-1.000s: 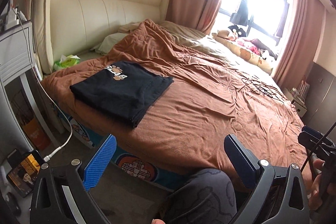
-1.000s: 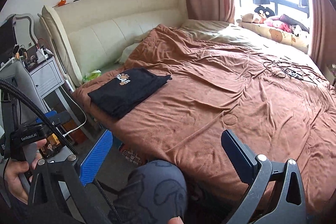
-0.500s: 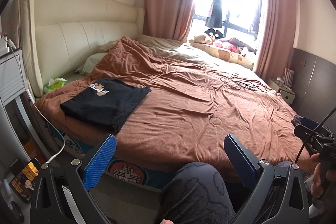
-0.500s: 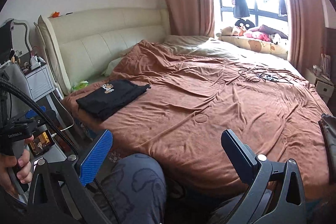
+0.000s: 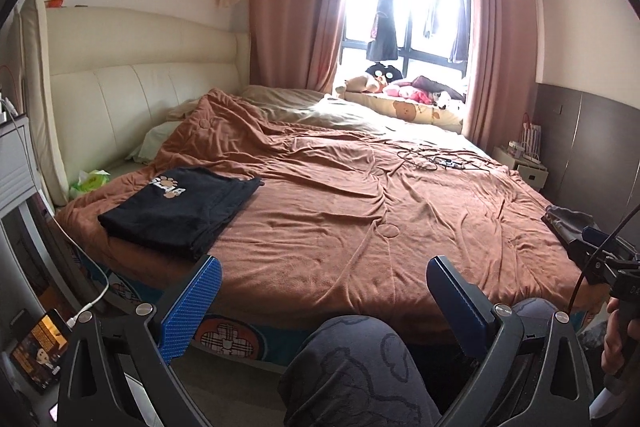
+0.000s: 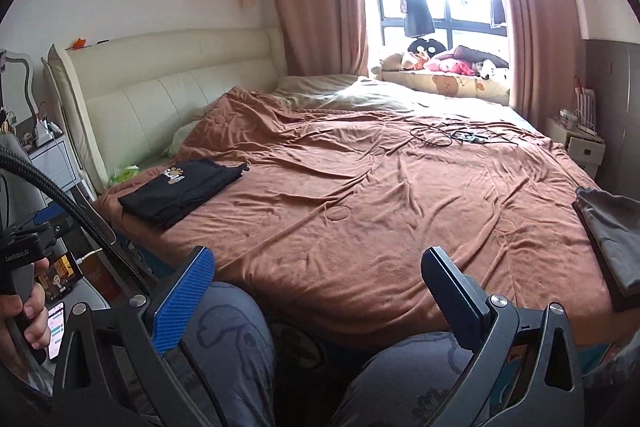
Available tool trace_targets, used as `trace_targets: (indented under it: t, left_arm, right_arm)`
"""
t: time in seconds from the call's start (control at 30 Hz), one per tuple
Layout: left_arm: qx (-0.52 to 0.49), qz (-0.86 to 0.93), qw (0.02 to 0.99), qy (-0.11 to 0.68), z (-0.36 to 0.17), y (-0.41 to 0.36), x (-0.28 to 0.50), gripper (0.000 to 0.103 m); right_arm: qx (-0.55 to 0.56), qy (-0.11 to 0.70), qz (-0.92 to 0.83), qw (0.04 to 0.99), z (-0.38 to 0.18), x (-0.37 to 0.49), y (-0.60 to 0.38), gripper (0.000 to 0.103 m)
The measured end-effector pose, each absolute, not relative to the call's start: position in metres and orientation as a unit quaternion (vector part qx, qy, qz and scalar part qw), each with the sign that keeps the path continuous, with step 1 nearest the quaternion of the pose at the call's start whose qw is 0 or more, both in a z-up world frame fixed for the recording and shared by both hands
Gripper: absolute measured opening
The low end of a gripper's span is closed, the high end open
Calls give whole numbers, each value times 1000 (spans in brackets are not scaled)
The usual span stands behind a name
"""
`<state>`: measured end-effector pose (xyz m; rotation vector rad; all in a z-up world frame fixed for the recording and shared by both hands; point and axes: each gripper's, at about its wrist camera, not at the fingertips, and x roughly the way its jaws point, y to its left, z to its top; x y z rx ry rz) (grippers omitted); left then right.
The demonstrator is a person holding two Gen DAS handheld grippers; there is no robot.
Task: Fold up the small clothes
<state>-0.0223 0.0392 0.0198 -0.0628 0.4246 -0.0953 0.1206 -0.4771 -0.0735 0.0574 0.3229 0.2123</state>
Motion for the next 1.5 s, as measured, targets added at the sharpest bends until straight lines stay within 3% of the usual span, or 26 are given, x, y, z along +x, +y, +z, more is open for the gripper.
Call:
trace_targets:
  t: [1.5]
  left_arm:
    - [-18, -41, 978, 205, 30, 30, -51, 103]
  right_arm:
    - [35, 158, 93, 982, -81, 117, -494, 103]
